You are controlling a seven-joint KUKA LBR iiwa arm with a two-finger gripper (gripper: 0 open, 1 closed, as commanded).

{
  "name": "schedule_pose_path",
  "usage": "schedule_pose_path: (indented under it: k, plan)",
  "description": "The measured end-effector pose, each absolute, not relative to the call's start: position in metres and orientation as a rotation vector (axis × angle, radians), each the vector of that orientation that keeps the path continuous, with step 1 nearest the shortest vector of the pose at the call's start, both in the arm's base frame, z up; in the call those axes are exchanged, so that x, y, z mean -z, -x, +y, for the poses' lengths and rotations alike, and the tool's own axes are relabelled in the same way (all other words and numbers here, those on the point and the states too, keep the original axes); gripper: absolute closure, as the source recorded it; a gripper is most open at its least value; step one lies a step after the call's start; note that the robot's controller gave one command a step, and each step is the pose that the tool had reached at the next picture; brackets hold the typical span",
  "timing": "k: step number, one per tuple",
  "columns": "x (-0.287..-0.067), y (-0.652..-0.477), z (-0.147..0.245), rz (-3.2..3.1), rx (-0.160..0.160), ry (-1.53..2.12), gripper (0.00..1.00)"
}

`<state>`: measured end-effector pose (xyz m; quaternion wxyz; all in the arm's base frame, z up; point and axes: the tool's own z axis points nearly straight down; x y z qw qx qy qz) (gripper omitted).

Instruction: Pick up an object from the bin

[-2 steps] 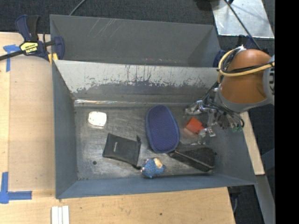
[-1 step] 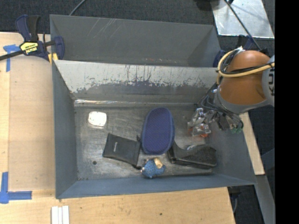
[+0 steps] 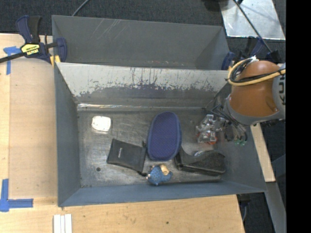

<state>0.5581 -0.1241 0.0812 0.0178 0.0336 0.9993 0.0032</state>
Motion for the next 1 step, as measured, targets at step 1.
schedule_pose_path:
  k: [1]
  plan:
    - [-0.27,-0.55,-0.1227,3.122,0.003,-0.191,1.0]
